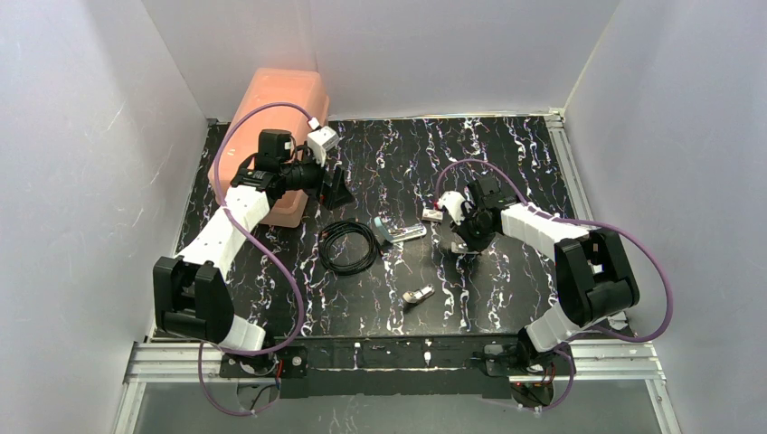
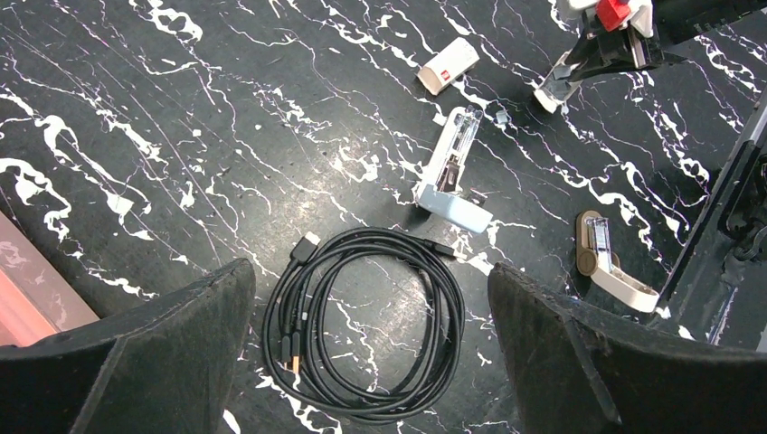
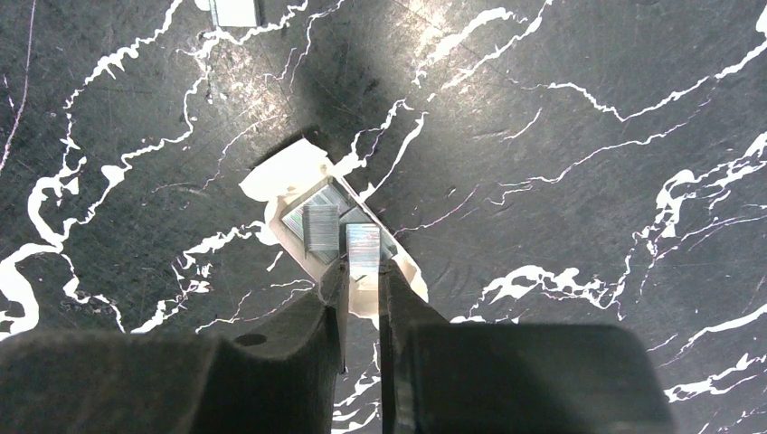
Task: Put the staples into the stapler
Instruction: Pick up the staple from the staple box.
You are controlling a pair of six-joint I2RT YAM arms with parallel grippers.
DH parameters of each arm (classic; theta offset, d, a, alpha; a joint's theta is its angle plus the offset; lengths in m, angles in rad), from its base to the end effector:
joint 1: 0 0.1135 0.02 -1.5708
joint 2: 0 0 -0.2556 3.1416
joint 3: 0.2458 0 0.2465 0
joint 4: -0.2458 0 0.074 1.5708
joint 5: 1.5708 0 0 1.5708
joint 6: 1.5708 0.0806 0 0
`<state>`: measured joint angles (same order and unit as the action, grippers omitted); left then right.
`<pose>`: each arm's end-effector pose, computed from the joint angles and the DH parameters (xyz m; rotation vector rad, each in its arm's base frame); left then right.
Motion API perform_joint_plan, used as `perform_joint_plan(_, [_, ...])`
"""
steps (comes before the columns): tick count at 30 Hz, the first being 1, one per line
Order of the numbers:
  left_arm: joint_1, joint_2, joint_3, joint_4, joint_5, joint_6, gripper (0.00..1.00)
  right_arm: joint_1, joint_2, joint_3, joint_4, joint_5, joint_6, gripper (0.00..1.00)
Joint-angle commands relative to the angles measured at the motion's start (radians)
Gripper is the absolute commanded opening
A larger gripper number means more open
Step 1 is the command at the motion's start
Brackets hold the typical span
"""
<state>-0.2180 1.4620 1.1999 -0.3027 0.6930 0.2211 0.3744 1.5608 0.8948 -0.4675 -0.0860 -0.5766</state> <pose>0.3341 -0.1267 0.2908 0.8374 1.8972 -0.7327 0.2840 0.1190 0.1287 -1.2578 2.3865 0.0550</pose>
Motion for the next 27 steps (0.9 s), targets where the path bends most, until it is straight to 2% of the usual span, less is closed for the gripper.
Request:
perform_joint_plan(1, [0.005,0.000,0.018,-0.024,0.029,0.022,0.98,-0.005,-0.029,0.052,0.001,-0.015,0.003,0.14])
perform_joint_plan(12, [0.002,0.033,0.053,-0.021,0.141,0.024,0.97,-0.009,-0.100,0.092,-0.059,-0.102,-0.032,0.14])
perform_joint_plan(19, [-0.045,0.064,0.075,-0.012,0.309,0.031,0.91,-0.009,-0.158,0.141,-0.127,-0.382,-0.120,0.14])
perform_joint_plan(27, [-0.235,0.085,0.051,-0.022,0.422,0.143,0.87,-0.009,-0.208,0.205,-0.170,-0.651,-0.173,0.14])
